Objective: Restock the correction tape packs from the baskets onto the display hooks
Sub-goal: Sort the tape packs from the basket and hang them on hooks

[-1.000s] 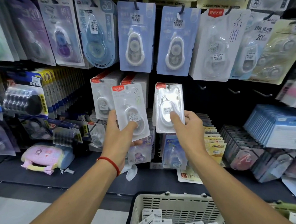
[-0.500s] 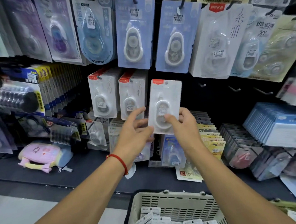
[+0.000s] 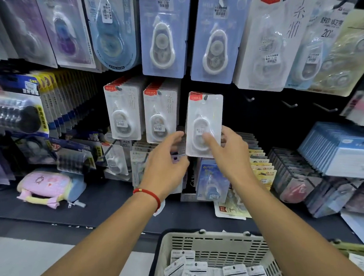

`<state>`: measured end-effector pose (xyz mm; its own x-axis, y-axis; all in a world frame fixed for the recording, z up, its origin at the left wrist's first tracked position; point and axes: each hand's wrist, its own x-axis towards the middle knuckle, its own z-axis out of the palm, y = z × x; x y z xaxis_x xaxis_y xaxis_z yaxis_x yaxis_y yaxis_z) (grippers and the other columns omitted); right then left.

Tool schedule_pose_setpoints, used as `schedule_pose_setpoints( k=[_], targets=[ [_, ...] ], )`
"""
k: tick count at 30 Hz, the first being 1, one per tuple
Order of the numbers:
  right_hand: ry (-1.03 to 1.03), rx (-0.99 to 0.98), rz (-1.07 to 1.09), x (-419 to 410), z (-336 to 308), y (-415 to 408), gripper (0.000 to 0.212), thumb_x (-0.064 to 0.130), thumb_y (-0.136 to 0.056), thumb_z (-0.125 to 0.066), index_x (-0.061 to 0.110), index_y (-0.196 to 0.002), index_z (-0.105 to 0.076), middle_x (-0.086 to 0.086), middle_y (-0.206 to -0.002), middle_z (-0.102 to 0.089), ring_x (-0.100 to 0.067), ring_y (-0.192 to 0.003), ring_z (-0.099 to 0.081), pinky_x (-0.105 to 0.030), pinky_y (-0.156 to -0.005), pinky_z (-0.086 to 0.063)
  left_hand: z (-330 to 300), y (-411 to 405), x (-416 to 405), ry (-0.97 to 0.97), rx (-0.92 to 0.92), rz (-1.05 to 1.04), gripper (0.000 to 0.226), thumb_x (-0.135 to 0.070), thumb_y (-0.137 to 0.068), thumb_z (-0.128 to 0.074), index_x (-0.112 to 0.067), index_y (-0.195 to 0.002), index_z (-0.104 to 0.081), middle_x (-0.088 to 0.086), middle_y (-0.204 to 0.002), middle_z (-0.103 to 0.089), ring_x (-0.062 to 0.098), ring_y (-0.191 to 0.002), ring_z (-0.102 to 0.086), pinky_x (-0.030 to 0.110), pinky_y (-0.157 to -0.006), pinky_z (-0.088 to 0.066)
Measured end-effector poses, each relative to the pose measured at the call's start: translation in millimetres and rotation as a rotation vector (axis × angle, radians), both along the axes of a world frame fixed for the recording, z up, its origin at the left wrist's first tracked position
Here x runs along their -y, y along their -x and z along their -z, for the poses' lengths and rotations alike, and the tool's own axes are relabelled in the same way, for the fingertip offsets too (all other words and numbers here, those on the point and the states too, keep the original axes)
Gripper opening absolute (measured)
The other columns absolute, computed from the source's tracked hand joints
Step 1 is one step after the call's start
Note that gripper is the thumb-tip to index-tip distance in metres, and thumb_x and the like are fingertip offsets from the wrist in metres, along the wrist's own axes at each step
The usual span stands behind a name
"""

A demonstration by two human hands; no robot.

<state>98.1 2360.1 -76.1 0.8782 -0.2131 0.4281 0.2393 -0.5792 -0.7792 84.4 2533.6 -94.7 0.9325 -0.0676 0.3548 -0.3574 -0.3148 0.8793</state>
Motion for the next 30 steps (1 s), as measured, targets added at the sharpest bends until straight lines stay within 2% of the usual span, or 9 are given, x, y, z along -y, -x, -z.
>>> schedule_pose_setpoints(
  k=[2,3,6,10,15,19,22,26,30],
  targets=[
    [0.288,-0.052,0.095,5,9,-3,0.054,0.043,-0.105,-0.059,0.017,-0.151,-0.048,-0.004,-0.139,-0.060,-0.018,-0.124,-0.059,-0.042,-0.101,-0.051,2,-6,-7,-0.222,0.085,-0.079,0.065,-0.006,-0.091,-0.064,-0.027,-0.151,-0.049,-0.007,-0.155,-0.049,0.011,-0.144,-0.041,0.020,-0.115,-0.028],
    [0.388,0.001,0.112,6,13,-3,0.058,0.036,-0.105,-0.060,0.012,-0.155,-0.042,-0.008,-0.148,-0.051,-0.023,-0.132,-0.052,-0.042,-0.108,-0.047,3,-10,-11,-0.318,0.118,-0.109,0.068,-0.006,-0.091,-0.064,-0.025,-0.154,-0.047,-0.004,-0.163,-0.039,0.014,-0.151,-0.031,0.022,-0.119,-0.022],
    [0.693,0.293,0.001,5,19,-8,0.052,0.017,-0.099,-0.069,0.009,-0.148,-0.053,-0.013,-0.152,-0.049,-0.032,-0.139,-0.048,-0.049,-0.112,-0.046,5,-25,-20,-0.551,0.197,-0.189,0.078,-0.010,-0.089,-0.067,-0.022,-0.159,-0.037,0.002,-0.175,-0.010,0.023,-0.160,-0.010,0.038,-0.125,-0.022],
    [1.006,0.277,-0.033,-1,26,-38,0.057,0.025,-0.099,-0.065,0.013,-0.153,-0.050,-0.013,-0.172,-0.025,-0.033,-0.159,-0.024,-0.051,-0.124,-0.030,10,-38,-25,-0.660,0.224,-0.215,0.088,-0.011,-0.088,-0.067,-0.024,-0.164,-0.026,0.003,-0.176,0.006,0.024,-0.162,0.003,0.046,-0.126,-0.023],
    [1.028,0.252,0.025,-11,28,-75,0.064,0.017,-0.097,-0.061,0.008,-0.158,-0.042,-0.012,-0.175,-0.016,-0.029,-0.162,-0.013,-0.047,-0.127,-0.027,18,-44,-30,-0.669,0.224,-0.207,0.095,-0.007,-0.085,-0.069,-0.024,-0.166,-0.023,-0.002,-0.175,0.013,0.021,-0.162,0.006,0.043,-0.125,-0.026],
    [1.028,0.386,0.110,-18,29,-83,0.056,0.008,-0.090,-0.060,0.004,-0.146,-0.055,-0.016,-0.166,-0.038,-0.037,-0.152,-0.037,-0.047,-0.117,-0.039,20,-46,-32,-0.683,0.264,-0.203,0.095,-0.005,-0.082,-0.071,-0.022,-0.164,-0.027,0.001,-0.176,0.009,0.023,-0.162,0.003,0.045,-0.120,-0.033],
    [0.938,0.519,0.196,-22,40,-74,0.053,0.010,-0.089,-0.063,0.006,-0.141,-0.062,-0.017,-0.157,-0.050,-0.040,-0.143,-0.047,-0.052,-0.116,-0.039,23,-46,-31,-0.688,0.277,-0.202,0.094,-0.005,-0.081,-0.072,-0.022,-0.163,-0.030,0.003,-0.176,0.008,0.025,-0.162,0.002,0.047,-0.121,-0.032],
    [0.915,0.545,0.219,-14,49,-66,0.062,0.013,-0.087,-0.065,0.011,-0.149,-0.057,-0.015,-0.162,-0.045,-0.039,-0.149,-0.039,-0.064,-0.118,-0.032,24,-48,-28,-0.663,0.279,-0.218,0.093,-0.003,-0.081,-0.071,-0.023,-0.163,-0.031,0.004,-0.176,0.005,0.028,-0.162,0.001,0.049,-0.122,-0.031],
    [1.012,0.470,0.098,2,40,-75,0.068,-0.002,-0.085,-0.057,0.004,-0.152,-0.050,-0.019,-0.166,-0.035,-0.042,-0.150,-0.036,-0.051,-0.120,-0.037,26,-49,-27,-0.660,0.278,-0.221,0.093,-0.002,-0.082,-0.070,-0.025,-0.163,-0.030,0.002,-0.176,0.006,0.028,-0.162,0.002,0.049,-0.124,-0.029]
  ],
)
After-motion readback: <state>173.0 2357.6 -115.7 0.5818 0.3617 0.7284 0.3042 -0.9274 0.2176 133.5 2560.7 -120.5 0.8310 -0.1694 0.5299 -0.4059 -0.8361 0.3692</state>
